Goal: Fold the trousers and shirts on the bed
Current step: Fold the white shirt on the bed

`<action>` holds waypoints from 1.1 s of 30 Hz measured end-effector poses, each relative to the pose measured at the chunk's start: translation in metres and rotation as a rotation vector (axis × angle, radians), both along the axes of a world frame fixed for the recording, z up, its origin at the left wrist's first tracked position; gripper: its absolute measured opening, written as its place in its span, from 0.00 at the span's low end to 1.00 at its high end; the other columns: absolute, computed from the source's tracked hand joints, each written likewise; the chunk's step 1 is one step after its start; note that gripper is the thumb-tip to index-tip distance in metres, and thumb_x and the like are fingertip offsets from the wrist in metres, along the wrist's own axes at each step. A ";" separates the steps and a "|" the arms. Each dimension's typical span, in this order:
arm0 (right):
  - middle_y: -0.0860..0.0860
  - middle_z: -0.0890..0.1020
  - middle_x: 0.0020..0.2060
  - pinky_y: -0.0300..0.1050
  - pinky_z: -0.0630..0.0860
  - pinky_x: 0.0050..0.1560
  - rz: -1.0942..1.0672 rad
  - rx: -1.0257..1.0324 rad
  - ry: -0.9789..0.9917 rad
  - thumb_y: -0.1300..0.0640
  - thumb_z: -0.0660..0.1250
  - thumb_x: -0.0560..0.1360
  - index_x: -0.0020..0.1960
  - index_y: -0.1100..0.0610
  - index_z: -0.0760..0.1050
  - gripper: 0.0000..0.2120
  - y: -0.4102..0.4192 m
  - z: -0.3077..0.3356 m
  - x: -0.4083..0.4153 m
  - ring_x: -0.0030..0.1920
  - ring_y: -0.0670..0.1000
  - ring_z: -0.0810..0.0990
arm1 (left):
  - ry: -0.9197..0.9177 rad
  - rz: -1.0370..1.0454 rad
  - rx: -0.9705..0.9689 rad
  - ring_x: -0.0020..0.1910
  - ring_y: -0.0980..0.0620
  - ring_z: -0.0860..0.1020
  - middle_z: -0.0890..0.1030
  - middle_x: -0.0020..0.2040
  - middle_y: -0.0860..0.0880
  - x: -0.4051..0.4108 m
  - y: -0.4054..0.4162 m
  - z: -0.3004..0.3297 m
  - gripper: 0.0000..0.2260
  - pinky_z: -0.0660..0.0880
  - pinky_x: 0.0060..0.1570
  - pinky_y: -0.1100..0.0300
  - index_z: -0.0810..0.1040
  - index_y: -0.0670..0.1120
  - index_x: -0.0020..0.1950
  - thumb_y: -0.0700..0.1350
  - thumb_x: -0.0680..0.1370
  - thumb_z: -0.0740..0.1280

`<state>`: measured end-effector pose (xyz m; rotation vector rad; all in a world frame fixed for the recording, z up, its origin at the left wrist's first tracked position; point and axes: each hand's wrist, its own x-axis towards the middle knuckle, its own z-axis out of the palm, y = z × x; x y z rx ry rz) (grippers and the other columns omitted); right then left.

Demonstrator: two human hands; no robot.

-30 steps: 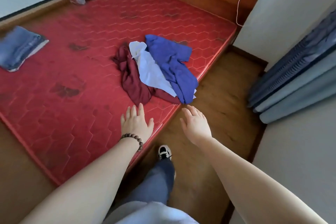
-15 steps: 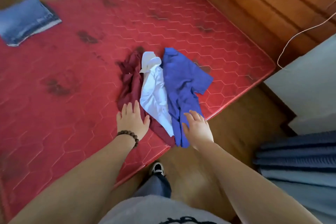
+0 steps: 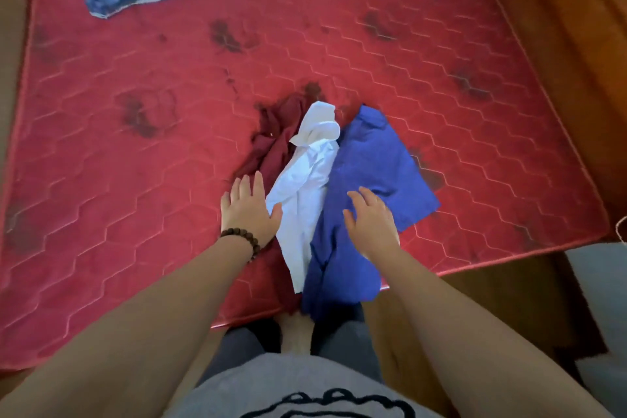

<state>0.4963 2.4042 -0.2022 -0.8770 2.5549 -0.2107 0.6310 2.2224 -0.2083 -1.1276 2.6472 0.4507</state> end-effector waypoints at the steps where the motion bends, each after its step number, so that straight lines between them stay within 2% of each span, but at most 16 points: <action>1: 0.56 0.61 0.75 0.51 0.59 0.71 0.040 -0.004 -0.009 0.51 0.56 0.82 0.74 0.56 0.63 0.22 -0.001 -0.003 -0.014 0.74 0.56 0.59 | -0.002 0.035 -0.001 0.76 0.43 0.54 0.58 0.77 0.41 -0.010 0.005 -0.002 0.34 0.54 0.73 0.46 0.51 0.43 0.78 0.58 0.78 0.57; 7: 0.58 0.64 0.74 0.53 0.59 0.72 0.252 -0.005 -0.024 0.53 0.58 0.81 0.73 0.58 0.65 0.22 -0.002 -0.016 -0.088 0.74 0.57 0.61 | -0.008 0.209 0.011 0.76 0.43 0.54 0.58 0.76 0.41 -0.058 0.026 -0.009 0.34 0.55 0.72 0.46 0.51 0.43 0.78 0.57 0.78 0.58; 12: 0.57 0.63 0.74 0.51 0.58 0.72 0.328 0.032 -0.018 0.52 0.57 0.81 0.73 0.57 0.64 0.22 -0.012 -0.028 -0.120 0.74 0.56 0.60 | -0.018 0.267 0.033 0.76 0.43 0.54 0.58 0.76 0.42 -0.076 0.028 -0.017 0.35 0.56 0.72 0.45 0.51 0.43 0.78 0.59 0.77 0.59; 19: 0.56 0.61 0.75 0.51 0.57 0.73 0.398 0.076 0.000 0.51 0.57 0.81 0.74 0.56 0.62 0.23 -0.050 -0.058 -0.151 0.75 0.55 0.58 | -0.073 0.203 0.039 0.77 0.44 0.52 0.55 0.77 0.42 -0.096 0.007 -0.050 0.35 0.54 0.73 0.45 0.47 0.44 0.78 0.60 0.78 0.56; 23: 0.55 0.63 0.73 0.52 0.61 0.71 0.448 0.080 0.046 0.51 0.60 0.80 0.73 0.57 0.62 0.23 -0.088 -0.095 -0.167 0.73 0.55 0.61 | -0.103 0.164 0.081 0.77 0.44 0.50 0.54 0.78 0.43 -0.117 -0.015 -0.092 0.37 0.53 0.73 0.46 0.45 0.45 0.78 0.61 0.78 0.57; 27: 0.53 0.56 0.76 0.54 0.56 0.74 0.507 0.086 0.077 0.51 0.60 0.79 0.75 0.54 0.57 0.27 -0.128 -0.151 -0.182 0.76 0.53 0.54 | -0.081 0.130 0.077 0.77 0.45 0.47 0.52 0.78 0.43 -0.147 -0.038 -0.148 0.38 0.52 0.73 0.47 0.44 0.45 0.78 0.62 0.77 0.57; 31: 0.53 0.58 0.76 0.52 0.56 0.72 0.590 0.089 0.127 0.53 0.62 0.79 0.76 0.53 0.56 0.28 -0.152 -0.198 -0.193 0.75 0.54 0.56 | -0.050 0.088 0.094 0.76 0.44 0.52 0.55 0.77 0.43 -0.167 -0.053 -0.196 0.38 0.54 0.73 0.49 0.46 0.45 0.78 0.63 0.77 0.58; 33: 0.54 0.66 0.71 0.51 0.63 0.67 0.608 0.064 0.151 0.54 0.63 0.78 0.74 0.52 0.60 0.26 -0.158 -0.216 -0.196 0.71 0.56 0.65 | -0.014 0.085 0.133 0.73 0.44 0.60 0.61 0.74 0.44 -0.173 -0.056 -0.213 0.36 0.59 0.70 0.51 0.51 0.45 0.78 0.61 0.77 0.60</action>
